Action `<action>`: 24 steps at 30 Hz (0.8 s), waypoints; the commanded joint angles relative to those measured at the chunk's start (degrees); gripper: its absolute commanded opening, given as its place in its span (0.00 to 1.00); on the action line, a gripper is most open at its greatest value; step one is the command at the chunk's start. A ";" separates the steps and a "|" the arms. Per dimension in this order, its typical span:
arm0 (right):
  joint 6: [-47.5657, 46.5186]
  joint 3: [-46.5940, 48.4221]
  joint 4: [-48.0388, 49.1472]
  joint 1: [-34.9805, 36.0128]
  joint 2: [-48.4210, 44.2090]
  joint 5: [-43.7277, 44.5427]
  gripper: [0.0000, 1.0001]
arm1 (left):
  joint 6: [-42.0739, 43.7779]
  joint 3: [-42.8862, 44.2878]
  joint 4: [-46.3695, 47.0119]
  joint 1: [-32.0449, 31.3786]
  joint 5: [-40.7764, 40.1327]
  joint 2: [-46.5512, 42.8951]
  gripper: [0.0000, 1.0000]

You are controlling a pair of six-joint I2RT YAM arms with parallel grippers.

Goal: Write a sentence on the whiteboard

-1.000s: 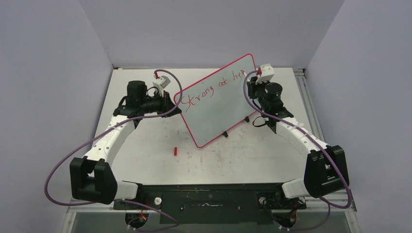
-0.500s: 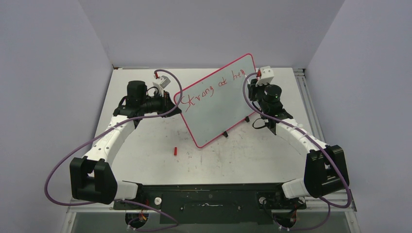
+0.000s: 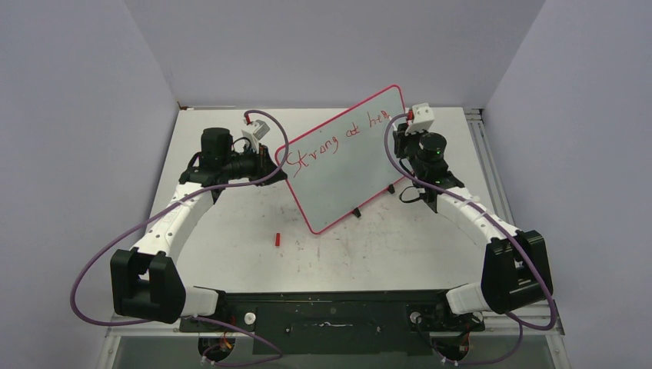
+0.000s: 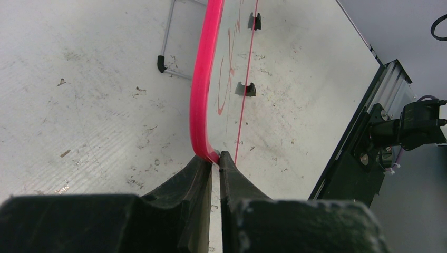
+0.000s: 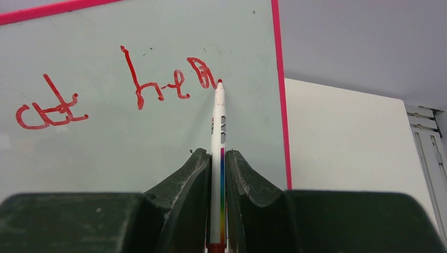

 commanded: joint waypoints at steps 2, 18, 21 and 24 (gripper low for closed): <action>-0.75 1.89 2.67 0.60 -3.76 0.64 0.05 | 1.24 1.72 0.38 -0.63 0.25 -0.21 0.00; -1.04 4.87 2.36 0.60 -1.03 0.20 0.05 | 1.24 1.65 0.42 -0.64 0.47 -0.09 0.00; -1.72 5.18 2.40 0.54 -0.63 0.04 0.05 | 1.24 1.63 0.43 -0.62 0.48 -0.16 0.00; -2.42 5.57 2.54 0.57 -0.11 -0.19 0.05 | 1.24 1.63 0.42 -0.62 0.45 -0.16 0.00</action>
